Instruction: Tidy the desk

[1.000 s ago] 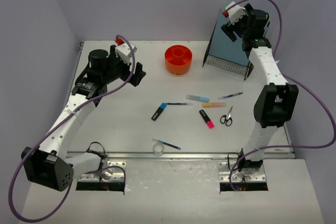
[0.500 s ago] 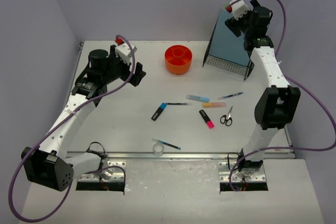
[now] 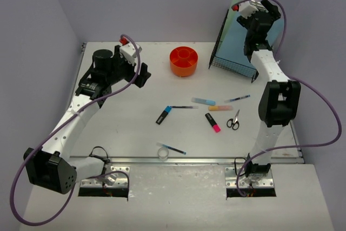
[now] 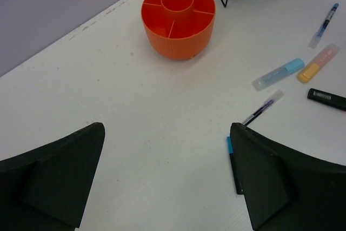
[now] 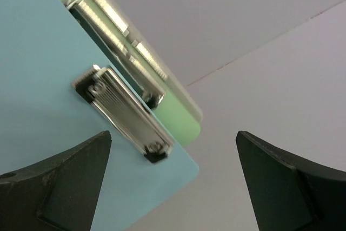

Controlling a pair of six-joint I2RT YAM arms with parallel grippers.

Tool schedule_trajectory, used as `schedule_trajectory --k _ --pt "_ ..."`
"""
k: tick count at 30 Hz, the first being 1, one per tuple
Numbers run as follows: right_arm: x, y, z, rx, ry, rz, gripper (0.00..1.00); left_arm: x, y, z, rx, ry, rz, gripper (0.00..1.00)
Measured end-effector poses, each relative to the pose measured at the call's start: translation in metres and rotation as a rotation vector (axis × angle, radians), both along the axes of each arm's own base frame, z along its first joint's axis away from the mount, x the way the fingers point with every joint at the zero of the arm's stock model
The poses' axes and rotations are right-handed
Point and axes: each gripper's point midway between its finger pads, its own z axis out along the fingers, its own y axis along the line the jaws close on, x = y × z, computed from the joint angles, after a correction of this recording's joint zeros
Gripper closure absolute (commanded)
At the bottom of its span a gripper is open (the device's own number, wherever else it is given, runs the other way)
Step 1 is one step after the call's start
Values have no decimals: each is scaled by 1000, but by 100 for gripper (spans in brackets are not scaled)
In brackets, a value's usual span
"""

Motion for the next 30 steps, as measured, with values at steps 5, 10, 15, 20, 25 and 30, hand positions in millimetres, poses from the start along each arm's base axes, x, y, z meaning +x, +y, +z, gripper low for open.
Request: schedule_trajectory --k 5,10,15,20,25,30 --pt "1 13 -15 22 27 20 1 1 0 7 -4 -14 0 0" --pt "-21 39 2 126 70 141 1 2 -1 14 -15 -23 2 0" --pt "-74 66 74 256 1 293 1 1 -3 15 -28 -7 -5 0" --pt "-138 99 125 374 -19 476 2 -5 -8 11 -27 17 -46 6" --pt "-190 128 114 502 77 607 7 -17 -14 -2 -11 60 -109 13" --pt "-215 136 32 637 276 578 19 -26 -10 -38 36 153 -115 18"
